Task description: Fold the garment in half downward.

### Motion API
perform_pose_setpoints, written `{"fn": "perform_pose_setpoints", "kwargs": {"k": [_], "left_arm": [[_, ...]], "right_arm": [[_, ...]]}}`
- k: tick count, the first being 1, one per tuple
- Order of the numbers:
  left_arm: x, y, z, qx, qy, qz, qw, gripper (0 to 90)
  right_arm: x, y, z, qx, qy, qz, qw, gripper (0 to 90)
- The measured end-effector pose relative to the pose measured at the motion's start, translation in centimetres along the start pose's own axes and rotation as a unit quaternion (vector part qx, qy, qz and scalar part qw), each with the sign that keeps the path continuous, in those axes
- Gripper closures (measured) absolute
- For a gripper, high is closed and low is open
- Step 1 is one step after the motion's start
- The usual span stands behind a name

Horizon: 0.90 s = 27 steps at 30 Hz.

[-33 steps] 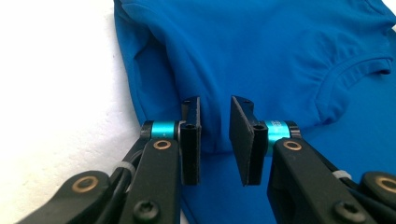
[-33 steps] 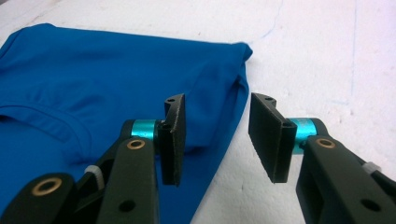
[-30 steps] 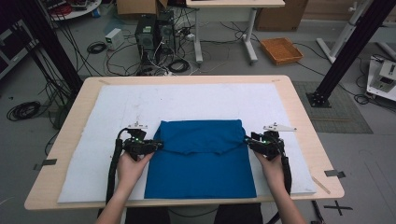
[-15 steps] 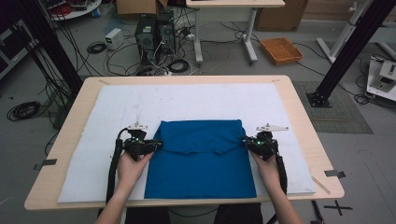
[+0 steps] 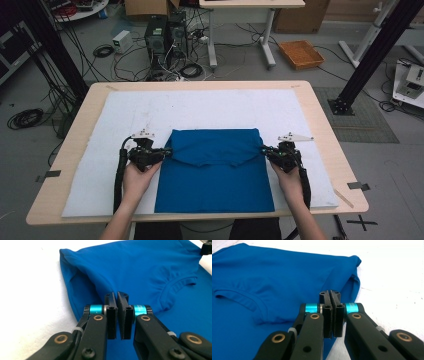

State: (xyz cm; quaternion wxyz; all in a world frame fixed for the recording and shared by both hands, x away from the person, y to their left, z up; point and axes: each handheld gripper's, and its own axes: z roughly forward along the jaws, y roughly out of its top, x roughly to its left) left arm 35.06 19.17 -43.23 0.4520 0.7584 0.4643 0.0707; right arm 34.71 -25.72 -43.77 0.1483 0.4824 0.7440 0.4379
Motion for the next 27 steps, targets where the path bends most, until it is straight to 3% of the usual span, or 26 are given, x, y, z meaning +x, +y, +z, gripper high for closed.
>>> {"fn": "perform_pose_setpoints", "kwargs": {"k": [13,24,27], "left_arm": [[-1.0,-0.1,-2.4,0.002,-0.039,-0.003,0.9992,86.1],[-2.9,-1.6,-5.2,0.009,-0.07,0.0,0.9975,86.1],[-3.8,-2.6,-6.3,0.014,-0.083,0.002,0.9964,86.1]], "right_arm": [[1.5,-0.6,-2.6,0.005,0.019,-0.011,0.9997,89.5],[3.5,-2.2,-5.4,0.008,0.041,-0.023,0.9989,89.5],[4.3,-3.2,-6.7,0.007,0.052,-0.023,0.9984,89.5]]}}
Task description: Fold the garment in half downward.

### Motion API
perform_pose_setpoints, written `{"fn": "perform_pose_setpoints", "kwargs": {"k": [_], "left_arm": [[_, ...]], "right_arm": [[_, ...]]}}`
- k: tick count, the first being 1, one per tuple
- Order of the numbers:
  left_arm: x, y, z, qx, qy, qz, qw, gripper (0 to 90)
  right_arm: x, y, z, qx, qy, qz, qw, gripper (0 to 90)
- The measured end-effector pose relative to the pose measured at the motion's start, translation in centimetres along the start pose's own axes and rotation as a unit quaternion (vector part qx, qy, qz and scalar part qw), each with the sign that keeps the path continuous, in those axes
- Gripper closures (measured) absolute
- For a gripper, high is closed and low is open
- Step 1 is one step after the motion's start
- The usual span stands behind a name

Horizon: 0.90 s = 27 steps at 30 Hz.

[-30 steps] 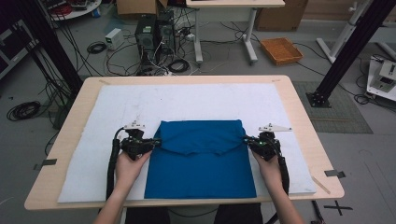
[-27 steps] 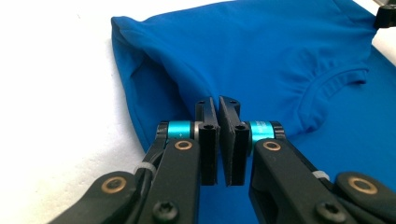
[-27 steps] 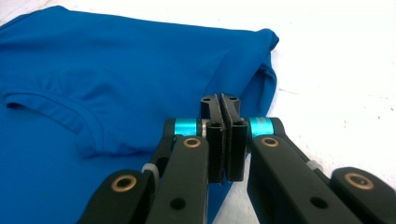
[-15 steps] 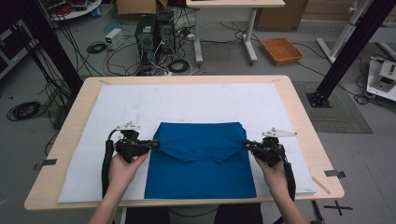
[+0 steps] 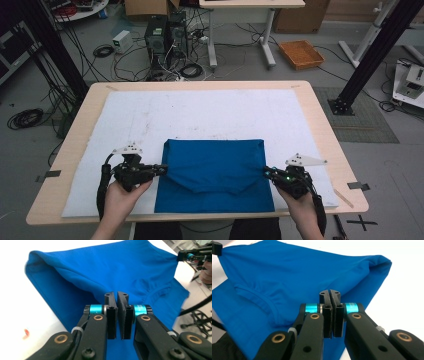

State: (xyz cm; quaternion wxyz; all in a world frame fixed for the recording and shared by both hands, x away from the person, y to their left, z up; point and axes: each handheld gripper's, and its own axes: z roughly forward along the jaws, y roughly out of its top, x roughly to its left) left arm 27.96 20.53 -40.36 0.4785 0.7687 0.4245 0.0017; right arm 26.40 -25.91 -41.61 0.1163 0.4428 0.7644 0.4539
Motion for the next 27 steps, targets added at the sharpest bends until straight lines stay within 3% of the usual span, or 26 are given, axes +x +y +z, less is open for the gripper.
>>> {"fn": "perform_pose_setpoints", "kwargs": {"k": [8,13,21,23,27], "left_arm": [[-1.6,-2.4,-1.1,0.012,-0.02,-0.001,0.9997,86.1],[-2.0,-3.3,-1.4,0.022,-0.02,0.002,0.9995,86.0],[-2.0,-4.1,-0.8,0.037,0.001,0.013,0.9992,85.4],[-2.0,-4.3,-0.5,0.04,0.014,0.018,0.9989,82.7],[-1.8,-4.3,-0.5,0.031,0.05,0.033,0.9977,68.3]], "right_arm": [[1.3,-1.9,-2.2,0.001,0.007,-0.001,1.0,89.5],[1.8,-3.2,-3.1,0.006,0.008,-0.002,0.9999,89.5],[1.8,-4.0,-2.8,0.018,-0.002,-0.009,0.9998,89.4],[1.8,-4.1,-2.6,0.022,-0.003,-0.011,0.9997,88.8],[1.7,-4.1,-2.5,0.019,-0.015,-0.023,0.9994,76.1]]}}
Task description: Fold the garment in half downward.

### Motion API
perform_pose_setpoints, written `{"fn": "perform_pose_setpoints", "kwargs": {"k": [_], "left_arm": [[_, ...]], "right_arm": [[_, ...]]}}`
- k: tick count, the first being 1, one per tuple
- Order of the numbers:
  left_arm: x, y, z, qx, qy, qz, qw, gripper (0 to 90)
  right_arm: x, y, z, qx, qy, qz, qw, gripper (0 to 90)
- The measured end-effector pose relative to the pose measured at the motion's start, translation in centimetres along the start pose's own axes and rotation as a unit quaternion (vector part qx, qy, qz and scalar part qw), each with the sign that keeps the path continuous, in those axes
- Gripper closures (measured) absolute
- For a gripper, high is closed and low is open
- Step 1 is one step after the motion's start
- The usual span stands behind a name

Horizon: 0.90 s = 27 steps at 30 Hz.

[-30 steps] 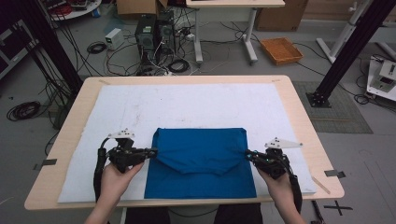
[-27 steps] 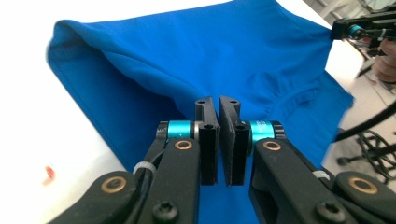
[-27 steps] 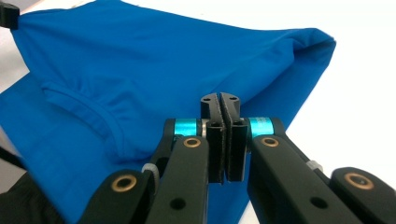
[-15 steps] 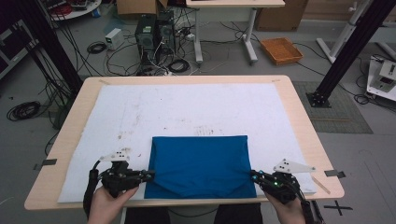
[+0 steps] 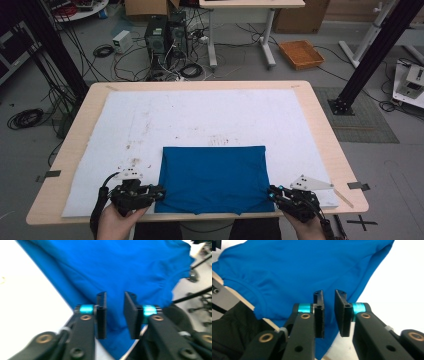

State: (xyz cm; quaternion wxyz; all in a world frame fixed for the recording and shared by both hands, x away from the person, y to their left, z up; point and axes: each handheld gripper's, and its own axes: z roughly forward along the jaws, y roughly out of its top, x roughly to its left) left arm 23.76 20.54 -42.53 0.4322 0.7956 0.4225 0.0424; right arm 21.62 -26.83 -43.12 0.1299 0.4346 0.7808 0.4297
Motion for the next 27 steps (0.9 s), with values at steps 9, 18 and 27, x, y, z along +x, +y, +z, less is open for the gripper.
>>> {"fn": "perform_pose_setpoints", "kwargs": {"k": [9,18,27], "left_arm": [[2.7,3.9,0.9,-0.068,0.076,0.011,0.9947,56.7],[7.4,7.4,5.6,-0.066,0.12,-0.028,0.9901,54.5],[8.8,7.3,7.6,-0.029,0.134,-0.05,0.9894,57.8]], "right_arm": [[-4.0,4.2,2.1,-0.04,-0.061,0.028,0.9969,60.3],[-7.5,7.4,6.8,-0.043,-0.075,0.07,0.9938,56.7],[-9.6,7.8,10.3,0.013,-0.072,0.128,0.9891,59.4]]}}
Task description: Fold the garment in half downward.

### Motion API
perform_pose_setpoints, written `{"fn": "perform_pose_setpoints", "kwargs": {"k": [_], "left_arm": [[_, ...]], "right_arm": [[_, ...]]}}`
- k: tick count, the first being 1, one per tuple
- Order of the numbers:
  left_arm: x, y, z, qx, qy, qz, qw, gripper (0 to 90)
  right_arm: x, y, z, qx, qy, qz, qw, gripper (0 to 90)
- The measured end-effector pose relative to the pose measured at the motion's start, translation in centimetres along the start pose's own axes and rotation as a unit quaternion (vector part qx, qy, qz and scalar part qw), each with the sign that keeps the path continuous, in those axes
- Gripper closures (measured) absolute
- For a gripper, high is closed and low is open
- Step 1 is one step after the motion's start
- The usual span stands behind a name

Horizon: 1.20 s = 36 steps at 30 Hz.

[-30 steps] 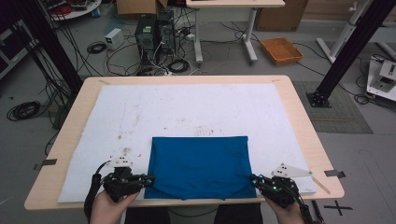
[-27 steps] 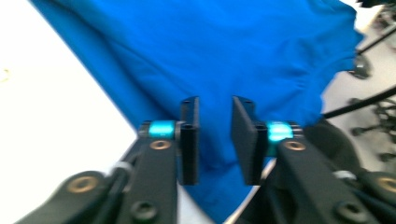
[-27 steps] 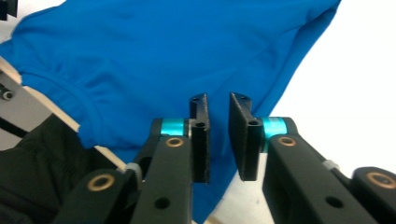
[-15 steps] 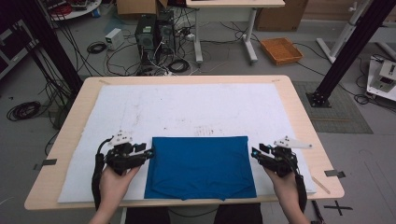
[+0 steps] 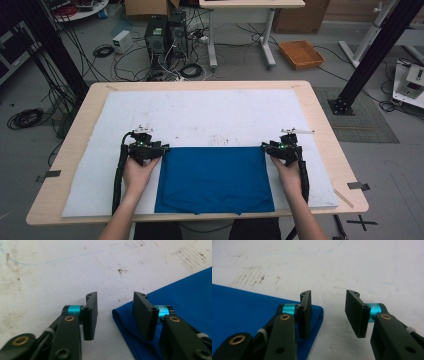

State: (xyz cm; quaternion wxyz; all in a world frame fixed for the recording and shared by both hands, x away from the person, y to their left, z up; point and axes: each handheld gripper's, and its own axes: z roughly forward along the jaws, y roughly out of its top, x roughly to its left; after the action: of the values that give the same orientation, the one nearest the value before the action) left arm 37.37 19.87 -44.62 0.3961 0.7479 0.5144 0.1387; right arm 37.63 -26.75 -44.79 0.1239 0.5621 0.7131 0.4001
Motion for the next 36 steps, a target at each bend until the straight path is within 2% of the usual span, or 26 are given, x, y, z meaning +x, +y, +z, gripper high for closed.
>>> {"fn": "perform_pose_setpoints", "kwargs": {"k": [2,4,6,8,9,11,16,22,28,36], "left_arm": [[-0.2,-0.1,-0.1,0.005,0.0,0.009,0.9999,65.3],[-0.7,-0.2,-0.1,0.006,0.005,0.021,0.9997,70.5],[-0.8,-0.3,0.0,0.006,0.005,0.028,0.9996,76.7],[-0.7,-0.3,0.0,0.006,-0.01,0.025,0.9996,81.9],[-0.7,-0.3,0.0,0.004,-0.009,0.02,0.9997,84.7],[-0.8,-0.2,0.1,0.0,-0.006,0.028,0.9996,85.9],[-0.3,0.1,0.5,-0.008,-0.005,0.017,0.9998,86.2],[0.0,0.4,0.8,-0.01,-0.002,0.015,0.9998,86.2],[0.1,1.1,1.3,-0.009,0.004,0.022,0.9997,86.1],[0.4,2.0,2.1,-0.012,0.011,0.02,0.9997,86.1]], "right_arm": [[0.1,-0.1,0.2,0.001,-0.006,-0.017,0.9998,65.3],[0.3,-0.1,0.3,0.007,0.004,-0.027,0.9996,74.9],[0.7,-0.2,0.4,0.008,0.005,-0.049,0.9987,83.4],[1.0,-0.3,0.4,0.009,-0.004,-0.066,0.9978,86.6],[1.0,-0.3,0.4,0.007,-0.002,-0.069,0.9976,87.1],[0.8,-0.1,0.4,0.004,-0.001,-0.074,0.9973,87.5],[0.2,0.8,0.8,0.001,0.001,-0.084,0.9965,87.7],[0.0,2.0,1.3,-0.005,0.0,-0.091,0.9958,87.6],[-0.3,2.5,2.0,-0.004,-0.007,-0.093,0.9956,87.6],[-0.4,3.4,2.6,-0.008,-0.018,-0.1,0.9948,87.6]]}}
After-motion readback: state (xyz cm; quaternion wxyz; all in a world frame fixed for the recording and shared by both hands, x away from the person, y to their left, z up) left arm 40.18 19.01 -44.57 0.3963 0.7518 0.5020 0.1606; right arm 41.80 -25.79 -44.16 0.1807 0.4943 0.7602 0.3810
